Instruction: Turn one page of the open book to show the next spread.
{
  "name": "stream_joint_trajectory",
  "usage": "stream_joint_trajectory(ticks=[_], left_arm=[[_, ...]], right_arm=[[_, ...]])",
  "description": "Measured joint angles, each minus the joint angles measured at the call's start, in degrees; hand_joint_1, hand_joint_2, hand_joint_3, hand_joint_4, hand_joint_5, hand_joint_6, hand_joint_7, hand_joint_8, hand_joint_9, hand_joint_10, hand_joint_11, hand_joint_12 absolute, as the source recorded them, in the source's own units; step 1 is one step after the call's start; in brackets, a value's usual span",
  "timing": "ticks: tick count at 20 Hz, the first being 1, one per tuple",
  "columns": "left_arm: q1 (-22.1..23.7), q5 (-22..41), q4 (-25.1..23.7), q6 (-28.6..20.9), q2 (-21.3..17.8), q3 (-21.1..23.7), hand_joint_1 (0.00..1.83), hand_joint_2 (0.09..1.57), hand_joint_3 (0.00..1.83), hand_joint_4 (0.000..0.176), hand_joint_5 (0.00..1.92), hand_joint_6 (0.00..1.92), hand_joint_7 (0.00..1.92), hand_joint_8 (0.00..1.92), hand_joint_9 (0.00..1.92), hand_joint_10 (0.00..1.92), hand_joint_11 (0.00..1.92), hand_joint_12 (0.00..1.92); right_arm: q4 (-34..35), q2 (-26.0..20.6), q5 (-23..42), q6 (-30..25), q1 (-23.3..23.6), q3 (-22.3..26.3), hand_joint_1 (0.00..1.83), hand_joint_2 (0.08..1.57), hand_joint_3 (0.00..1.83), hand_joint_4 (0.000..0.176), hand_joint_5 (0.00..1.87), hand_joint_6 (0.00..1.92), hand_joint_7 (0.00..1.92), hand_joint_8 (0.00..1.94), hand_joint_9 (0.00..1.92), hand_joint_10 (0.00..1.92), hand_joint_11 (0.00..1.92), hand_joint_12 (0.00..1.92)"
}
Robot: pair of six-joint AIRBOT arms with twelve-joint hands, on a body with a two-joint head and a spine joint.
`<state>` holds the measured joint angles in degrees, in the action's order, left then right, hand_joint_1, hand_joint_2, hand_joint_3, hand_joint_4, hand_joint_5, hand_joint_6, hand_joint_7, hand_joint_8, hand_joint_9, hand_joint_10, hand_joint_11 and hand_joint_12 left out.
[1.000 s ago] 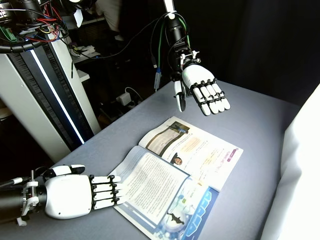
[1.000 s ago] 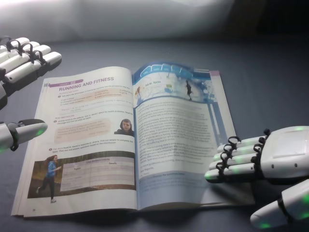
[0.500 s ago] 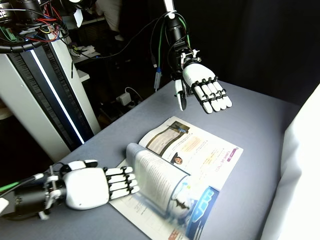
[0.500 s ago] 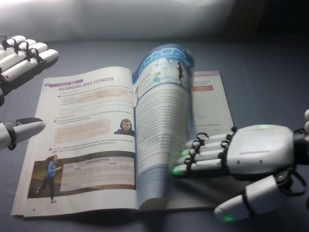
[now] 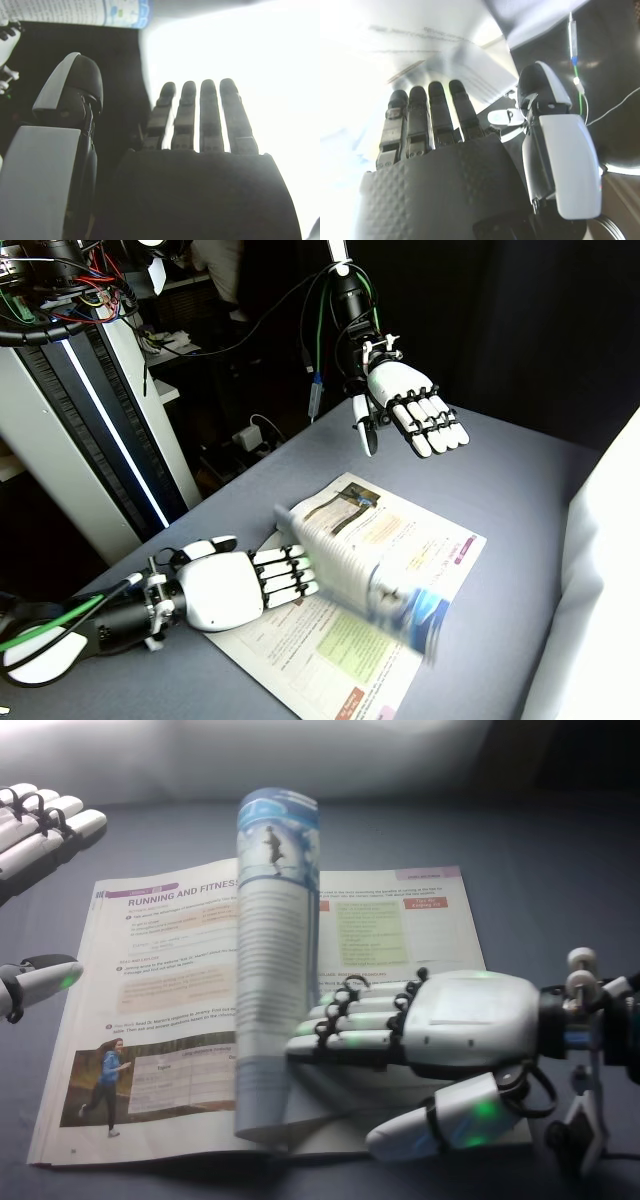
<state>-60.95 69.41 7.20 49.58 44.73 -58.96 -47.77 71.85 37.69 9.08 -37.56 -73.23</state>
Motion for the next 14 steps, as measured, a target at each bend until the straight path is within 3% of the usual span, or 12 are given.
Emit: stream_joint_trajectory(ticks=[6, 7, 12, 14], left_arm=[[-0.3, 1.2, 1.6, 0.8, -0.7, 0.2, 0.42, 1.36, 0.01, 0.0, 0.03, 0.0, 0.0, 0.0, 0.0, 0.0, 0.02, 0.03], [-0.3, 1.6, 2.1, 1.0, -0.7, 0.2, 0.36, 1.37, 0.0, 0.0, 0.03, 0.0, 0.0, 0.0, 0.0, 0.0, 0.0, 0.28], [-0.7, 2.2, 2.8, 1.4, -1.4, 0.4, 0.2, 1.4, 0.0, 0.0, 0.03, 0.0, 0.0, 0.0, 0.0, 0.0, 0.0, 0.05], [-0.9, 2.2, 3.2, 1.6, -1.8, 0.4, 0.19, 1.4, 0.0, 0.0, 0.03, 0.01, 0.0, 0.0, 0.0, 0.0, 0.01, 0.03]], right_arm=[[0.0, 5.5, 1.4, 0.1, 2.9, -3.0, 0.0, 1.27, 0.0, 0.0, 0.01, 0.0, 0.0, 0.0, 0.0, 0.0, 0.0, 0.0], [-0.5, 6.7, 1.4, 0.1, 3.7, -3.6, 0.0, 1.27, 0.0, 0.0, 0.04, 0.02, 0.01, 0.0, 0.0, 0.0, 0.0, 0.0], [-2.1, 11.4, 2.7, 0.6, 6.2, -4.9, 0.0, 1.27, 0.0, 0.0, 0.0, 0.0, 0.0, 0.0, 0.0, 0.0, 0.0, 0.0], [-3.6, 13.0, 3.6, 0.9, 7.0, -4.9, 0.0, 1.26, 0.0, 0.0, 0.0, 0.0, 0.0, 0.0, 0.0, 0.0, 0.0, 0.0]])
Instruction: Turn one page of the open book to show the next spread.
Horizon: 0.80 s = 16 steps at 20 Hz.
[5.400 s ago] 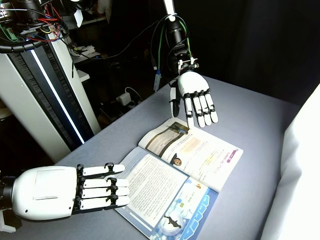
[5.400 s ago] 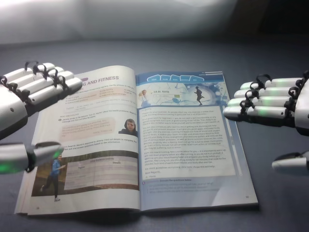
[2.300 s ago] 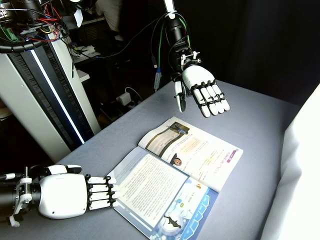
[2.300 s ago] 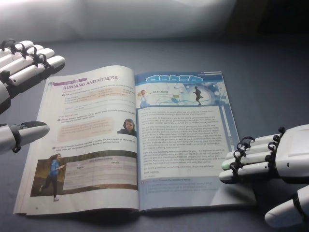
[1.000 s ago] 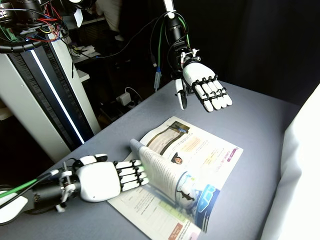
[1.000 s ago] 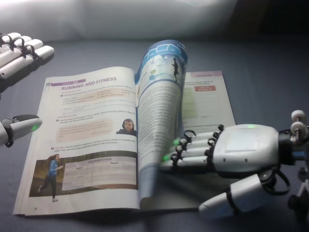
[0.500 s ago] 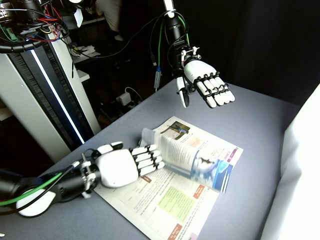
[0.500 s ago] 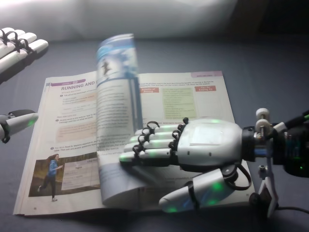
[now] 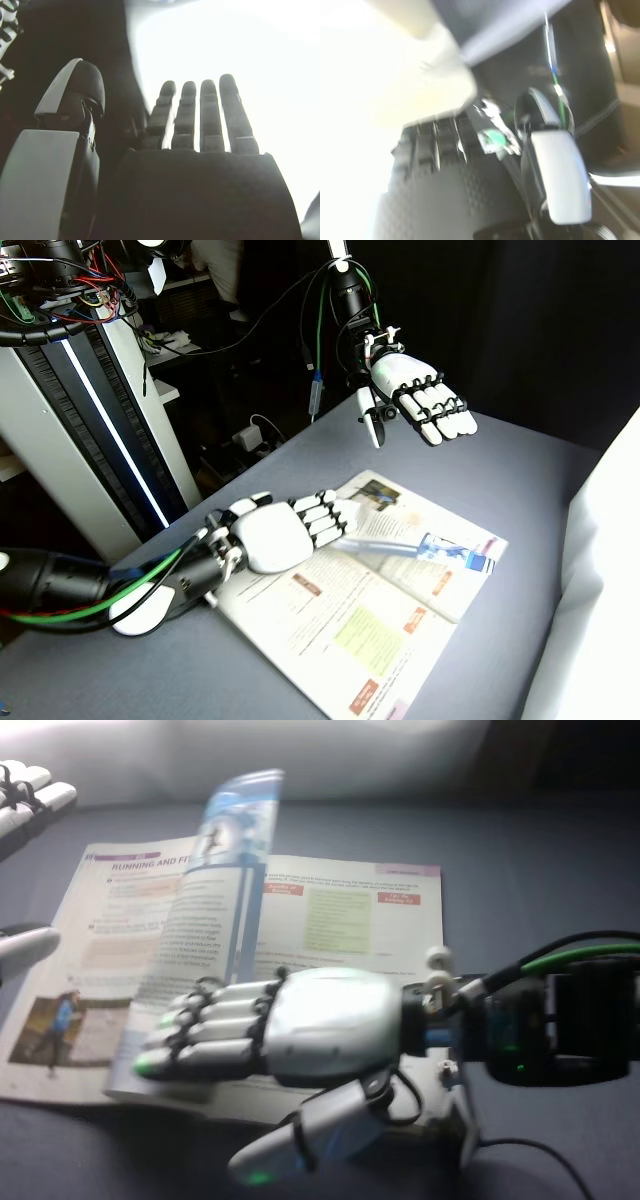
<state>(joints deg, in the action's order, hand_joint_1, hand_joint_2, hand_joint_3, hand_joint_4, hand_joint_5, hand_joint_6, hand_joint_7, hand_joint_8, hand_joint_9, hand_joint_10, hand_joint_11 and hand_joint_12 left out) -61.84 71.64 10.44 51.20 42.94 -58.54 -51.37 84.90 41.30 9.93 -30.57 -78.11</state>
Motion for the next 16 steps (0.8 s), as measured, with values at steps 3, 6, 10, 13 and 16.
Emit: stream_joint_trajectory(ticks=[3, 6, 10, 13, 16], left_arm=[[-0.6, 0.4, 0.2, 0.4, -0.8, 0.2, 0.21, 1.39, 0.0, 0.002, 0.04, 0.01, 0.0, 0.0, 0.0, 0.0, 0.0, 0.03], [-0.6, 0.8, 1.2, 0.8, -1.0, 0.2, 0.2, 1.4, 0.0, 0.0, 0.06, 0.0, 0.0, 0.0, 0.0, 0.0, 0.0, 0.13], [-0.8, 1.5, 2.1, 1.2, -1.0, 0.5, 0.17, 1.41, 0.0, 0.0, 0.06, 0.0, 0.0, 0.0, 0.0, 0.0, 0.0, 0.13], [-1.3, 2.6, 3.3, 1.3, -1.0, 0.5, 0.14, 1.42, 0.0, 0.0, 0.06, 0.0, 0.0, 0.0, 0.0, 0.0, 0.0, 0.23], [-3.3, 4.4, 4.7, 1.5, -1.5, 0.9, 0.11, 1.41, 0.0, 0.0, 0.08, 0.0, 0.0, 0.0, 0.0, 0.0, 0.0, 0.31]], right_arm=[[-2.4, 1.5, 2.3, -0.8, 1.5, 0.3, 0.0, 1.29, 0.01, 0.028, 0.0, 0.0, 0.0, 0.0, 0.0, 0.0, 0.0, 0.0], [-4.0, 1.5, 3.6, -1.0, 4.5, 0.5, 0.0, 1.29, 0.01, 0.006, 0.0, 0.0, 0.0, 0.0, 0.0, 0.0, 0.0, 0.0], [-5.0, 1.4, 3.7, -1.1, 6.1, 0.1, 0.0, 1.29, 0.01, 0.015, 0.0, 0.0, 0.0, 0.0, 0.0, 0.0, 0.0, 0.0], [-4.1, 1.3, 3.5, -1.0, 7.6, -0.4, 0.02, 1.3, 0.0, 0.0, 0.29, 0.01, 0.28, 0.03, 0.26, 0.04, 0.0, 0.7], [-2.4, -0.9, 6.0, 0.9, 7.9, 1.4, 0.06, 1.25, 0.0, 0.0, 0.38, 0.03, 0.35, 0.02, 0.28, 0.05, 0.0, 1.07]])
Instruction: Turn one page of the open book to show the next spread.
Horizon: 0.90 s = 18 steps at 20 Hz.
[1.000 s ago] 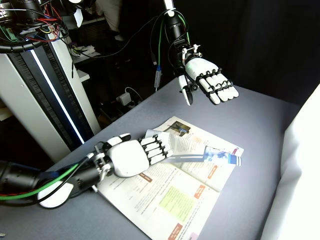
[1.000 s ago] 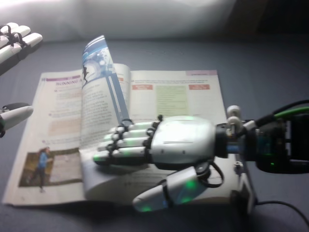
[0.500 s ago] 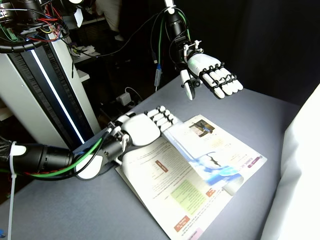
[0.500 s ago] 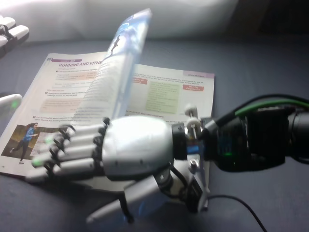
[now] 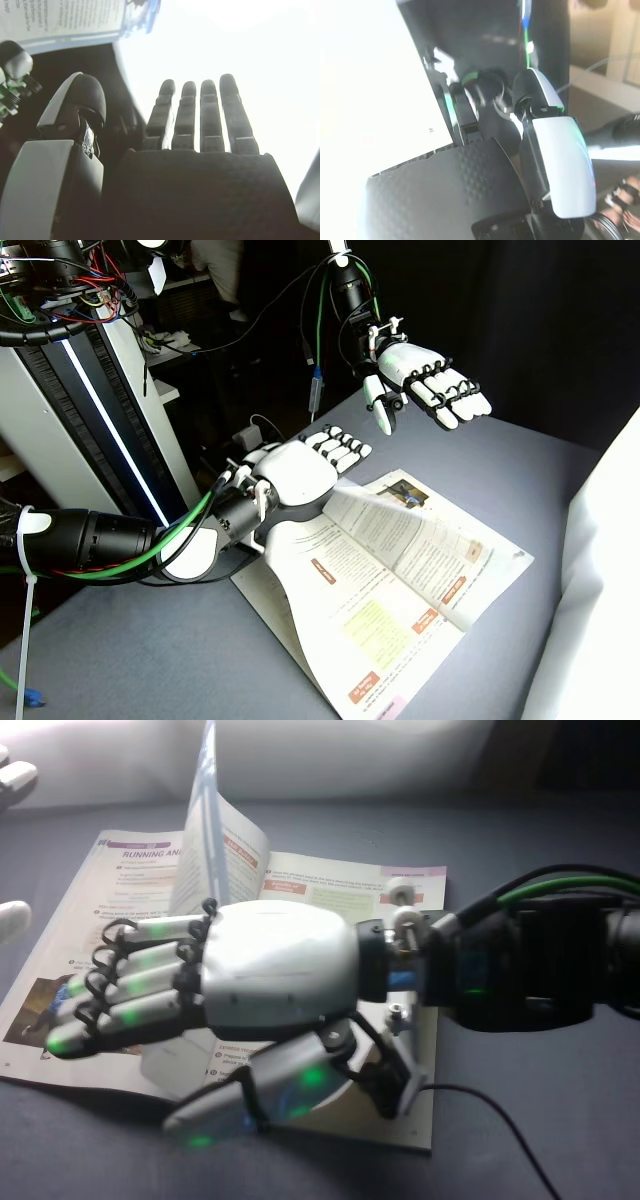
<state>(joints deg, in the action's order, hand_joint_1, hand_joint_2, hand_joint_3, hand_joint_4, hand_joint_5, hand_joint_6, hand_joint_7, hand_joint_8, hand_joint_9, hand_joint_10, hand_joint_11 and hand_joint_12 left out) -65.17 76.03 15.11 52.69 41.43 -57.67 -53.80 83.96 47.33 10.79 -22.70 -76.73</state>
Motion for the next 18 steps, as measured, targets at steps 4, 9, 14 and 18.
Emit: stream_joint_trajectory(ticks=[4, 9, 14, 18], left_arm=[[-1.9, 2.4, 1.7, 0.0, -0.2, 0.5, 0.13, 1.37, 0.0, 0.0, 0.06, 0.0, 0.0, 0.0, 0.0, 0.0, 0.0, 0.27], [-1.9, 2.9, 1.9, 0.0, -0.2, 0.6, 0.1, 1.36, 0.0, 0.002, 0.06, 0.0, 0.0, 0.0, 0.0, 0.0, 0.0, 0.22], [-2.1, 3.0, 1.9, 0.0, -0.2, 0.7, 0.05, 1.4, 0.01, 0.0, 0.04, 0.0, 0.0, 0.0, 0.0, 0.0, 0.0, 0.33], [-2.5, 3.1, 1.5, 0.1, -0.2, 1.1, 0.09, 1.38, 0.0, 0.02, 0.04, 0.0, 0.0, 0.0, 0.0, 0.0, 0.0, 0.12]], right_arm=[[1.8, -1.9, 2.3, 2.3, -0.1, 1.9, 0.08, 1.3, 0.0, 0.0, 0.01, 0.0, 0.0, 0.0, 0.0, 0.0, 0.0, 0.02], [2.1, -4.7, 4.6, 2.4, -1.6, 3.8, 0.17, 1.22, 0.0, 0.0, 0.0, 0.0, 0.0, 0.0, 0.0, 0.0, 0.0, 0.0], [2.8, -10.4, 4.8, 0.9, -3.3, 5.5, 0.0, 1.23, 0.0, 0.006, 0.0, 0.0, 0.0, 0.0, 0.0, 0.0, 0.0, 0.0], [-1.1, -11.9, 1.7, -3.5, -5.8, 7.2, 0.04, 1.22, 0.0, 0.0, 0.0, 0.0, 0.0, 0.0, 0.0, 0.0, 0.0, 0.0]])
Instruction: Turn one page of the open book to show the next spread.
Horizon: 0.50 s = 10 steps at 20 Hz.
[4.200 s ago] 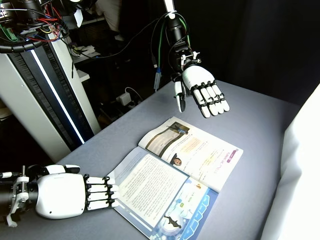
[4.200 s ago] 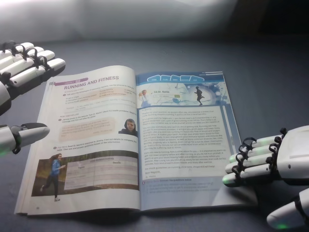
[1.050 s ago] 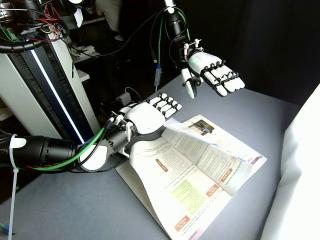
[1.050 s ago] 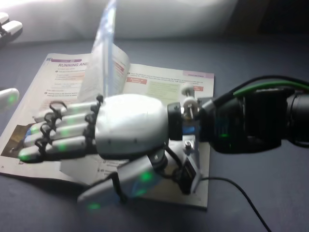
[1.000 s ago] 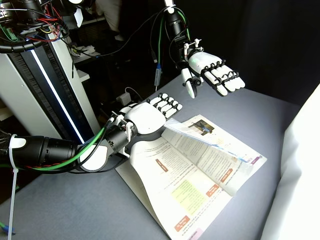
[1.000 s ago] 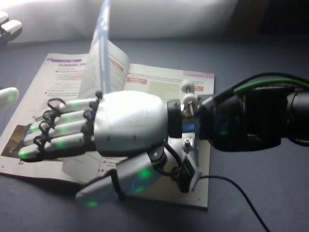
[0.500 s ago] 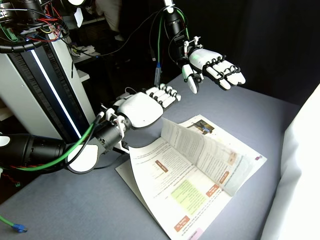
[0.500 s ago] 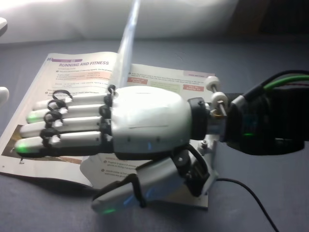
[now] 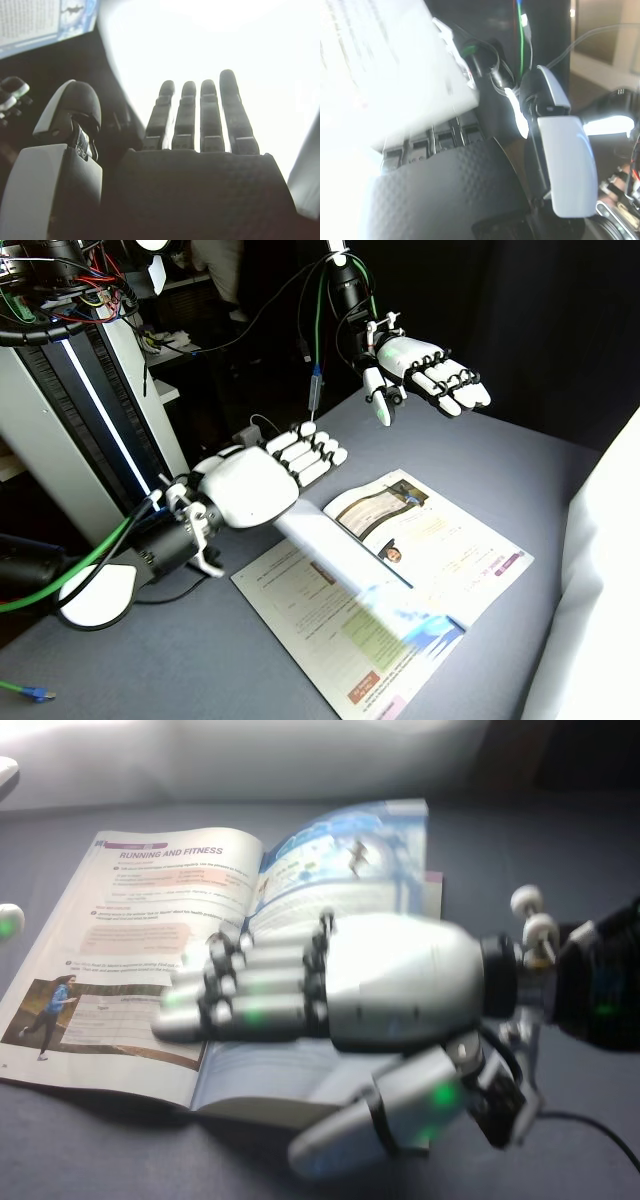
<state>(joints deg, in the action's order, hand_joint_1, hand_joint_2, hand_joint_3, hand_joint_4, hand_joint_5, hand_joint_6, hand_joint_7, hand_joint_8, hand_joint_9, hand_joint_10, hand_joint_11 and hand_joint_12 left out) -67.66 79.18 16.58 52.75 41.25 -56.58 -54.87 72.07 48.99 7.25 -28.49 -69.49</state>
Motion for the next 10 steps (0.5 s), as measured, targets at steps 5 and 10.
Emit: stream_joint_trajectory(ticks=[5, 10], left_arm=[[-0.5, -0.2, 0.6, 0.0, 0.0, 0.0, 0.08, 1.38, 0.0, 0.012, 0.05, 0.0, 0.0, 0.0, 0.0, 0.0, 0.0, 0.14], [-0.6, -0.2, 0.8, 0.0, 0.0, 0.1, 0.08, 1.38, 0.0, 0.009, 0.05, 0.0, 0.0, 0.0, 0.0, 0.0, 0.0, 0.1]], right_arm=[[-4.1, -7.0, -5.2, -3.9, -0.4, 1.4, 0.0, 1.23, 0.0, 0.0, 0.01, 0.01, 0.0, 0.0, 0.0, 0.0, 0.0, 0.0], [-13.5, -7.1, -8.9, -10.5, -0.4, 0.9, 0.0, 1.24, 0.01, 0.0, 0.0, 0.0, 0.0, 0.0, 0.0, 0.0, 0.0, 0.0]])
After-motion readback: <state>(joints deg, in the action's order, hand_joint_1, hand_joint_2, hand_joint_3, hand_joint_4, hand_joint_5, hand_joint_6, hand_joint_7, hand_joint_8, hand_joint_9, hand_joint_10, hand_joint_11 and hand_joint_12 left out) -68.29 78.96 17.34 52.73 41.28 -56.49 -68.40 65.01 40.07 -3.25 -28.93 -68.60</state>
